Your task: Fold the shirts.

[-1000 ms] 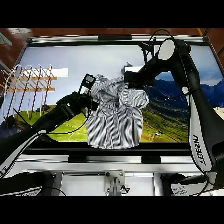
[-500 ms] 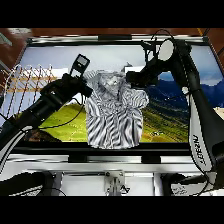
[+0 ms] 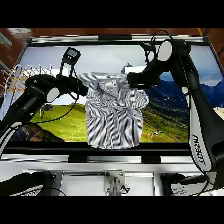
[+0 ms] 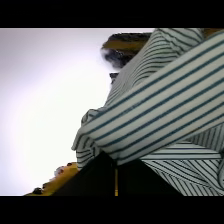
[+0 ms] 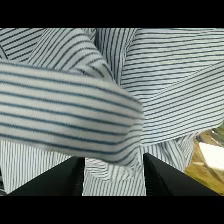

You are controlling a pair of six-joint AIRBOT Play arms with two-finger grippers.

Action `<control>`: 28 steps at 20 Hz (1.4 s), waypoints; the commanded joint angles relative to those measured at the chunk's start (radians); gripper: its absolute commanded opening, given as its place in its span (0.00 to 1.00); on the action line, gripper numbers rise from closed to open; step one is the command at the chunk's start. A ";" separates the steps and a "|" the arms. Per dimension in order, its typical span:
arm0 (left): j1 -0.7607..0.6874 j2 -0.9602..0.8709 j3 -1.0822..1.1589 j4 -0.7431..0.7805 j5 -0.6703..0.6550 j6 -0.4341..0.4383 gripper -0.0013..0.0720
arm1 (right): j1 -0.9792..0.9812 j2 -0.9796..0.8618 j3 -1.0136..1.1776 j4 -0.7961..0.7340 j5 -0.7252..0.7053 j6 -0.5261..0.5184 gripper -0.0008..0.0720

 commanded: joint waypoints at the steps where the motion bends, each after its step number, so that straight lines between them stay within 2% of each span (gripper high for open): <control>1: 0.001 -0.010 0.006 -0.190 -0.030 0.042 0.09 | 0.000 -0.001 0.000 0.029 0.007 -0.032 0.72; 3: 0.003 -0.011 0.007 -0.192 -0.029 0.042 0.09 | -0.001 -0.001 0.000 0.021 0.004 -0.040 0.73; 4: 0.009 -0.011 0.007 -0.192 -0.029 0.041 0.09 | -0.005 -0.001 0.000 0.008 0.004 -0.048 0.91; 5: 0.016 -0.011 0.007 -0.193 -0.029 0.042 0.09 | -0.013 -0.003 0.000 0.007 0.007 -0.052 0.93; 9: 0.058 -0.011 0.007 -0.207 -0.029 0.042 0.09 | -0.082 -0.014 -0.030 0.072 0.025 -0.051 0.93; 13: 0.090 -0.011 0.007 -0.211 -0.029 0.047 0.09 | -0.087 -0.024 -0.142 0.215 -0.124 -0.098 0.93; 17: 0.097 -0.011 0.007 -0.214 -0.027 0.049 0.09 | -0.028 -0.054 -0.195 0.214 -0.222 -0.117 0.92; 18: 0.096 -0.011 0.007 -0.214 -0.024 0.049 0.09 | -0.010 -0.063 -0.195 0.211 -0.229 -0.130 0.77; 20: 0.098 -0.011 0.007 -0.213 -0.024 0.050 0.09 | 0.019 -0.063 -0.193 0.202 -0.237 -0.130 0.17; 21: 0.102 -0.011 0.008 -0.213 -0.028 0.050 0.09 | 0.021 -0.052 -0.193 0.206 -0.238 -0.129 0.13; 23: 0.115 -0.009 0.035 -0.214 -0.067 0.063 0.09 | 0.020 0.004 -0.192 0.203 -0.266 -0.154 0.13; 26: 0.121 -0.004 0.132 -0.214 -0.168 0.132 0.09 | 0.011 0.134 -0.192 0.208 -0.371 -0.192 0.13; 28: 0.121 0.002 0.232 -0.214 -0.263 0.182 0.09 | 0.012 0.212 -0.192 0.211 -0.385 -0.192 0.13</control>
